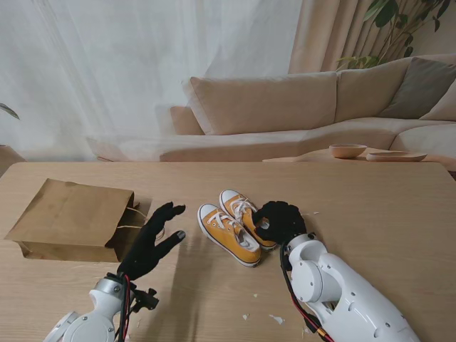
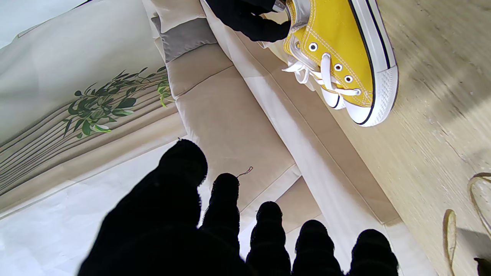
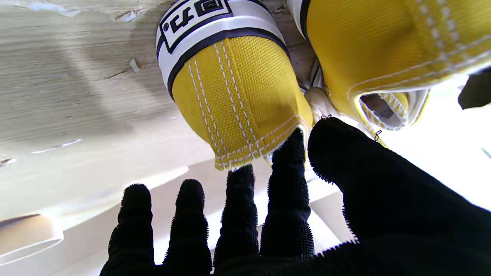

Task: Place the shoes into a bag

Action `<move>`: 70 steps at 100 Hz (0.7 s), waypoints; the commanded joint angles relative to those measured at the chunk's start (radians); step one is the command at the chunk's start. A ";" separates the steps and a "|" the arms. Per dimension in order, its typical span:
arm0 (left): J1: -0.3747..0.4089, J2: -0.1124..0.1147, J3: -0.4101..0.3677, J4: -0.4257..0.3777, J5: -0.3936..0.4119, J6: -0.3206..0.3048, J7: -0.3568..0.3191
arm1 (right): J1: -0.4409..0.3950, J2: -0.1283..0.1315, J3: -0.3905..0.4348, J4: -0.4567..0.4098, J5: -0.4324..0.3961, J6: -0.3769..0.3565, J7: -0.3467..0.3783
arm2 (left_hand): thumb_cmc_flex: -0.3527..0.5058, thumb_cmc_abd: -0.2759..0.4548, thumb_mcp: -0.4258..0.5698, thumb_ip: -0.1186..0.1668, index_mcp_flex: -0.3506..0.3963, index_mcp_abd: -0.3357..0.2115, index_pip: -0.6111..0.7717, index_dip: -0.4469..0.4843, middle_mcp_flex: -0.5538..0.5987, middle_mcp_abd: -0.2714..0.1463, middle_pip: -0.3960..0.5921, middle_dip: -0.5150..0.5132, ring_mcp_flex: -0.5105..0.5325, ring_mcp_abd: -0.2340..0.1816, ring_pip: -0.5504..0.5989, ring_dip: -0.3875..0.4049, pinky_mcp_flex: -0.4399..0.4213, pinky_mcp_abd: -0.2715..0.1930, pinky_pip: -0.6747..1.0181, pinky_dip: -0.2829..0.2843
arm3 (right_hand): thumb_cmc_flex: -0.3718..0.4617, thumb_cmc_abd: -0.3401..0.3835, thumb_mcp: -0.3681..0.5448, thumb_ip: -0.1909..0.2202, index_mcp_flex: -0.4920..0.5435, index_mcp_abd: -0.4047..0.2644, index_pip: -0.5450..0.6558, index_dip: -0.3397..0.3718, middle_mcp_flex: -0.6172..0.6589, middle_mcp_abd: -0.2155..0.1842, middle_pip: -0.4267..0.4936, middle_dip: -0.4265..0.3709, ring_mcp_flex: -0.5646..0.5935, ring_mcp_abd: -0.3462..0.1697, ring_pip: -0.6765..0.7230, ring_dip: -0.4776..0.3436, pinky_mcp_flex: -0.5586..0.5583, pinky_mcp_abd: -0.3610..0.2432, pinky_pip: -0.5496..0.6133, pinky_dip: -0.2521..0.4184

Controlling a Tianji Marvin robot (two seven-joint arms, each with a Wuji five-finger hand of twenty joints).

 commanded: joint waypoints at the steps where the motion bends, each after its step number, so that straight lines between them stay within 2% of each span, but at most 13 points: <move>1: 0.006 -0.002 -0.001 -0.004 0.000 -0.005 -0.014 | -0.017 0.000 0.008 -0.023 -0.006 0.003 0.019 | 0.019 0.019 -0.007 -0.007 0.002 -0.006 0.003 0.007 -0.004 -0.013 0.007 0.003 -0.017 -0.026 -0.013 0.013 0.000 -0.034 -0.021 -0.013 | -0.036 0.035 0.002 0.063 0.000 0.012 -0.015 0.040 -0.026 0.020 -0.001 -0.007 -0.037 0.002 -0.022 -0.011 -0.020 0.008 -0.017 0.019; 14: 0.006 -0.002 -0.002 -0.004 0.001 -0.006 -0.013 | -0.044 0.003 0.034 -0.062 -0.002 0.013 0.034 | 0.023 0.020 -0.007 -0.007 0.003 -0.006 0.003 0.007 -0.003 -0.013 0.008 0.004 -0.018 -0.025 -0.013 0.012 0.000 -0.034 -0.021 -0.013 | -0.052 0.076 -0.041 0.071 -0.010 0.049 -0.012 0.055 -0.045 0.038 0.016 0.000 -0.038 0.006 -0.027 -0.014 -0.022 0.009 -0.016 0.021; 18: 0.006 -0.002 -0.002 -0.004 0.000 -0.006 -0.013 | -0.052 0.003 0.040 -0.072 0.003 0.016 0.040 | 0.024 0.020 -0.007 -0.007 0.003 -0.006 0.004 0.007 -0.003 -0.013 0.008 0.004 -0.017 -0.026 -0.013 0.013 0.000 -0.034 -0.021 -0.013 | -0.087 0.079 -0.061 0.071 -0.021 0.072 -0.016 0.058 -0.056 0.047 0.018 0.001 -0.039 0.010 -0.030 -0.016 -0.022 0.012 -0.015 0.022; 28: 0.006 -0.001 -0.002 -0.004 -0.001 -0.006 -0.015 | -0.062 0.007 0.044 -0.099 0.021 0.040 0.076 | 0.024 0.020 -0.008 -0.008 0.003 -0.007 0.004 0.007 -0.002 -0.013 0.009 0.004 -0.018 -0.024 -0.013 0.012 0.000 -0.034 -0.021 -0.013 | -0.160 0.055 -0.105 0.080 -0.071 0.123 -0.017 0.092 -0.107 0.062 0.039 0.006 -0.040 0.021 -0.079 -0.041 -0.030 0.012 -0.010 0.033; 41: 0.007 -0.001 -0.003 -0.005 -0.001 -0.008 -0.016 | -0.056 0.009 0.026 -0.103 0.023 0.079 0.097 | 0.025 0.020 -0.009 -0.008 0.003 -0.006 0.004 0.007 -0.003 -0.011 0.009 0.004 -0.018 -0.026 -0.013 0.013 0.000 -0.034 -0.021 -0.013 | -0.175 0.027 -0.134 0.078 -0.130 0.128 -0.030 0.117 -0.175 0.061 0.037 0.000 -0.046 0.030 -0.106 -0.050 -0.038 0.010 -0.009 0.039; 70: 0.011 0.000 -0.007 -0.007 -0.005 -0.013 -0.020 | 0.008 0.005 -0.057 -0.043 0.013 0.148 0.102 | 0.026 0.021 -0.011 -0.007 0.004 -0.005 0.003 0.007 -0.002 -0.013 0.010 0.004 -0.018 -0.025 -0.013 0.013 0.001 -0.035 -0.021 -0.013 | -0.174 0.022 -0.198 0.088 -0.237 0.101 -0.100 0.156 -0.173 0.061 -0.133 -0.079 -0.054 0.042 -0.200 -0.056 -0.052 -0.002 -0.013 0.053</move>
